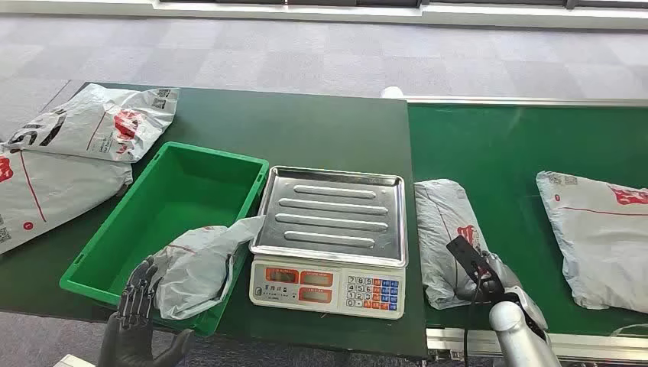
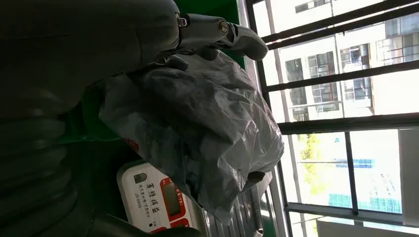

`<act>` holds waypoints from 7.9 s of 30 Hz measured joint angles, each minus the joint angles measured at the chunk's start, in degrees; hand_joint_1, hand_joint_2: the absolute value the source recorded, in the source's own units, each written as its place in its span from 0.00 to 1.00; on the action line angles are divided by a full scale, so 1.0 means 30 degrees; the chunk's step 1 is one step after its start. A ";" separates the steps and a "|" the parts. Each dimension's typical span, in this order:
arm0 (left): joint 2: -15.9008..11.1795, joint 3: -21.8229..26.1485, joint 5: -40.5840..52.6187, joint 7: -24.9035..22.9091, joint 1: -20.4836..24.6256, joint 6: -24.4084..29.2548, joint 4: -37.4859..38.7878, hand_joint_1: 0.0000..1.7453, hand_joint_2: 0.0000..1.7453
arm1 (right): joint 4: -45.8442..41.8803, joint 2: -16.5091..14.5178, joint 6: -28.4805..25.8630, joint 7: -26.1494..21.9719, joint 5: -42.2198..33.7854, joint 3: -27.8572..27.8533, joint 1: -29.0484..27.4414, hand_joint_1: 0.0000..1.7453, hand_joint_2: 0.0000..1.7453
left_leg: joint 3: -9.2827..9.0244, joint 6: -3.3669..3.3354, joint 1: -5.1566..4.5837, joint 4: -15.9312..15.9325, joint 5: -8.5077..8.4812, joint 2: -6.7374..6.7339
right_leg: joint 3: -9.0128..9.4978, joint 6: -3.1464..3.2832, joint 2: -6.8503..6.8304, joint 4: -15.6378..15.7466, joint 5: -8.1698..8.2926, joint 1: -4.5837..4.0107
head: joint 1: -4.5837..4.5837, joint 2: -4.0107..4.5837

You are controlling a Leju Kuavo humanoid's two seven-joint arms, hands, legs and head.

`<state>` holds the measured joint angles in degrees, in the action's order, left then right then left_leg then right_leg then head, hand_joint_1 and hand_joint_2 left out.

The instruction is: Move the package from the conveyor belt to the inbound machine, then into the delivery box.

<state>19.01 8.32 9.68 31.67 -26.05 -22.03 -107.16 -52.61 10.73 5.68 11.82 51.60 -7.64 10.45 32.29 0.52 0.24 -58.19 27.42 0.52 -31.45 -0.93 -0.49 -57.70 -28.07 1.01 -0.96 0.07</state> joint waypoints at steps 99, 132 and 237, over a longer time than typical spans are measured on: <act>-0.3224 -0.4829 -0.1816 0.0506 0.3170 0.3109 0.3548 0.00 1.00 | -0.6816 -0.4022 -0.1808 -0.1788 -0.6881 0.8900 0.7356 1.00 1.00 | 0.0151 -0.0047 0.0058 -0.0027 -0.0128 -0.0022 | -0.0046 -0.0078 0.0047 0.0077 0.0156 -0.0051 | 0.0000 0.0000; -0.3341 -0.5156 -0.1428 0.0120 0.3371 0.3519 0.3259 0.00 1.00 | -0.4743 -0.6293 0.2687 -0.2087 -0.4630 1.3914 0.7614 1.00 1.00 | 0.0175 -0.0041 0.0071 -0.0029 -0.0134 -0.0018 | -0.0072 -0.0059 0.0044 0.0070 0.0166 -0.0063 | 0.0000 0.0000; -0.2856 -0.9483 2.3223 -1.7783 1.7863 0.6120 1.7413 1.00 1.00 | -1.9365 -0.4022 -1.5212 -1.7311 -1.5140 0.8214 -0.7833 0.00 1.00 | 0.0109 0.0168 0.0099 0.0021 -0.0229 -0.0273 | -0.0125 0.0123 0.0292 0.0044 0.0331 -0.0155 | 0.0000 0.0000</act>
<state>10.44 -20.13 79.35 -21.68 27.53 -3.67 -54.93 -110.71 -1.33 -39.95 -40.11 6.19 17.00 -13.05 32.62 1.02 0.54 -58.12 26.73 -0.30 -31.83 -0.56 0.39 -57.57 -27.07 0.55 -0.96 0.07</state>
